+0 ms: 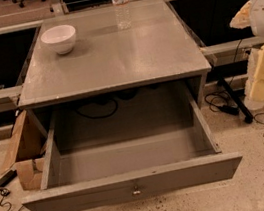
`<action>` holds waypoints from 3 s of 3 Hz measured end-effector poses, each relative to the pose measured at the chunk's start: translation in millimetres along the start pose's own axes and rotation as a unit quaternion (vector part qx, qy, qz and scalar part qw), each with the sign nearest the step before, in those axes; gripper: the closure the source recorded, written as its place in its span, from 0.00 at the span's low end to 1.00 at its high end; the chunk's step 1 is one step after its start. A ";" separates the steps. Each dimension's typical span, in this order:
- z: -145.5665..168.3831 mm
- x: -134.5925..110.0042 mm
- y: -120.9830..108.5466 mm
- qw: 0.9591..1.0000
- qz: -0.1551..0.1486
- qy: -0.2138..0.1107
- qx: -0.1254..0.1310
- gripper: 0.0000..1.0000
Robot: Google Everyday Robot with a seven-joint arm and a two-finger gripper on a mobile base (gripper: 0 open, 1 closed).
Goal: Close top drawer
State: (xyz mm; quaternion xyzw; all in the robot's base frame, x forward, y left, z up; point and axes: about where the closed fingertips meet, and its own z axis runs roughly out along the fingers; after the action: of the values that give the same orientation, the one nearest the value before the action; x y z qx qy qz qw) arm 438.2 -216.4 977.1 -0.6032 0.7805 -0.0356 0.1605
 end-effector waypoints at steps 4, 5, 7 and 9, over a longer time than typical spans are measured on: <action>46.5 21.2 87.7 0.995 0.062 -0.056 0.062 0.41; 108.9 42.8 118.8 0.993 0.078 -0.072 0.055 0.64; 273.6 104.3 161.0 0.991 0.112 -0.077 -0.008 1.00; 315.4 101.3 158.7 0.988 0.113 -0.102 -0.012 1.00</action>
Offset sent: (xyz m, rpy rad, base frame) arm -0.0295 -0.0044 -0.0580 0.0916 -0.0319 -0.0360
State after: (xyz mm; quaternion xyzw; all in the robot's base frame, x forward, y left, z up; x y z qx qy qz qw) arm 360.8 -226.5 618.2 -0.5137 0.8234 0.0533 0.2351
